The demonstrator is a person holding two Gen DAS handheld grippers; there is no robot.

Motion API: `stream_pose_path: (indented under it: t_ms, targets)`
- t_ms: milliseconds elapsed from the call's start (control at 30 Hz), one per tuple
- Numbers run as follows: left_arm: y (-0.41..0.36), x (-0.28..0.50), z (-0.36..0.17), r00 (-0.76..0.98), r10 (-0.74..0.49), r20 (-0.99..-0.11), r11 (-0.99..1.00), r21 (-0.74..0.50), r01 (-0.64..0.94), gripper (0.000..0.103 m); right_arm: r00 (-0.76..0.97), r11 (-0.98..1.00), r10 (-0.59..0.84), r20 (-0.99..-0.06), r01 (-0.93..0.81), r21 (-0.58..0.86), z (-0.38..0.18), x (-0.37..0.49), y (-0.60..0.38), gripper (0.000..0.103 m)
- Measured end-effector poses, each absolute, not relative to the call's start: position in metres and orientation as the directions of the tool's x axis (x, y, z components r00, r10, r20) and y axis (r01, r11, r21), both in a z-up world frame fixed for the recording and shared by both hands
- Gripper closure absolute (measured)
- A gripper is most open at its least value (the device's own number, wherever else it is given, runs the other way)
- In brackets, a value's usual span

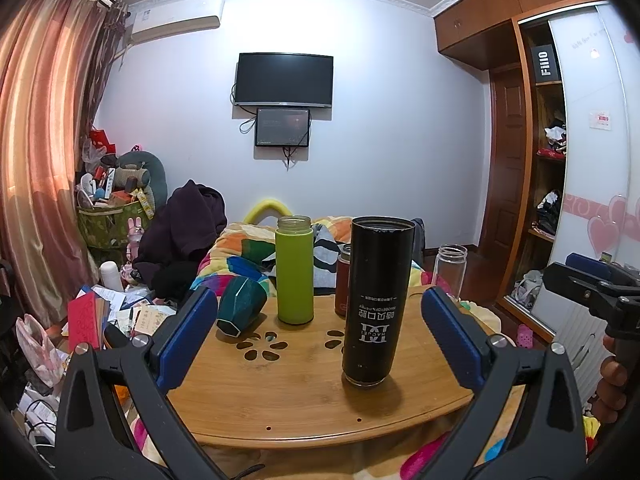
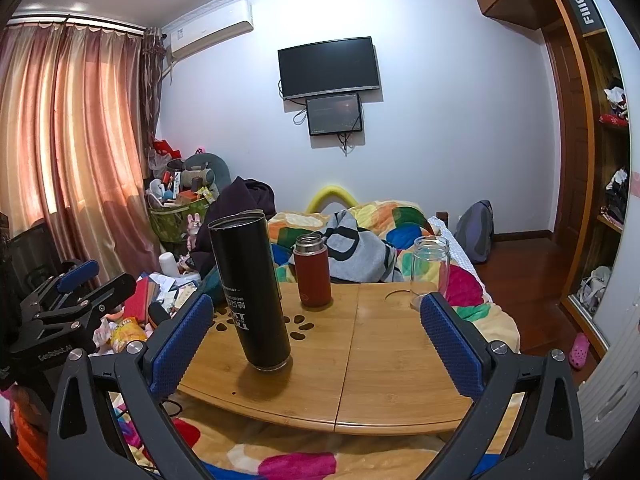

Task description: Flip cup upside down

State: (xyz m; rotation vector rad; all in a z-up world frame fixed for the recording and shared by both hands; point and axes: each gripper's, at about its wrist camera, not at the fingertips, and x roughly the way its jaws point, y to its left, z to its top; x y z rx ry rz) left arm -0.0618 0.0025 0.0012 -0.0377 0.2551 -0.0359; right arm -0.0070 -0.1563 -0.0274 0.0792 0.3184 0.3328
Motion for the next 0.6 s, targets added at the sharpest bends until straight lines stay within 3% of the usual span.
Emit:
stream_pose_path:
  t_ms: [600]
  targets:
    - [-0.0014,-0.061,0.0013,0.967,-0.054,-0.249,0.998,-0.032,0.048,0.0,0.896,0.945,0.328,-0.3,-0.304,0.123,-0.0287,-0.0056,-0.1549,0.0]
